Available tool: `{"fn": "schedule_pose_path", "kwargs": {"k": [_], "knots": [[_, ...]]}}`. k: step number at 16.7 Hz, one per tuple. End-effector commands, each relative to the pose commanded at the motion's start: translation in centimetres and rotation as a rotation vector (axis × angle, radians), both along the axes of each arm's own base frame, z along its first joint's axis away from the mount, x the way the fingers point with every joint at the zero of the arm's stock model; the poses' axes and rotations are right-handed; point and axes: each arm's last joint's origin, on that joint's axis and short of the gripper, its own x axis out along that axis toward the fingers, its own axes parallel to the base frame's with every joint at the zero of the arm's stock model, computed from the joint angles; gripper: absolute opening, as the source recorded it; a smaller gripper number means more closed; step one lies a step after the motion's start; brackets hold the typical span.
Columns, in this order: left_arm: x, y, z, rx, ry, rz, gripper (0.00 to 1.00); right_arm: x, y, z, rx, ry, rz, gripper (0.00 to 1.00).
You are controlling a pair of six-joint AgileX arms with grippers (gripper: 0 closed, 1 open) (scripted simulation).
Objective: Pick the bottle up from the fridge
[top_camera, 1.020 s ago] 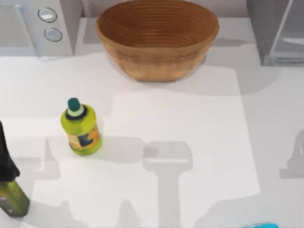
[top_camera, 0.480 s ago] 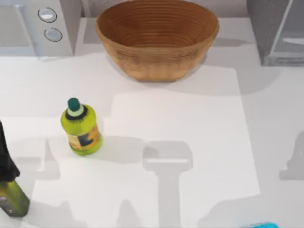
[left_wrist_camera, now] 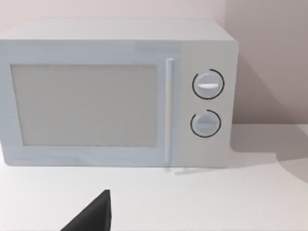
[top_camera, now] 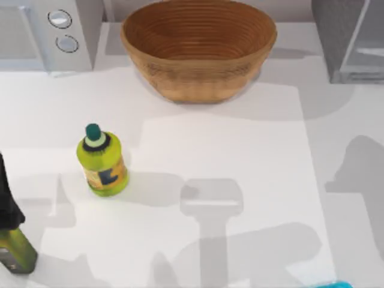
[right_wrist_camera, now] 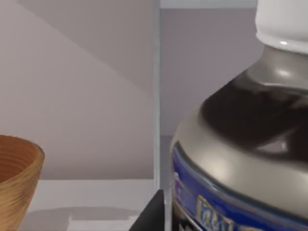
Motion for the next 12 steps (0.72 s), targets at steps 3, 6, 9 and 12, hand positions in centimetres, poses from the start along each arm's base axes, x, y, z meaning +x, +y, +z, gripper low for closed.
{"fn": "schedule_pose_path", "kwargs": {"k": [3,6,9,12], "knots": [[0.0,0.0,0.0,0.000,0.000,0.000,1.00,3.0,3.6,1.5,-0.006,0.032,-0.003,0.00],[0.0,0.0,0.0,0.000,0.000,0.000,1.00,5.8,9.1,1.2,-0.030,0.074,-0.003,0.00],[0.0,0.0,0.0,0.000,0.000,0.000,1.00,7.2,15.7,-0.9,-0.059,0.099,-0.002,0.00],[0.0,0.0,0.0,0.000,0.000,0.000,1.00,6.7,21.9,-3.5,-0.068,0.093,0.001,0.00]]}}
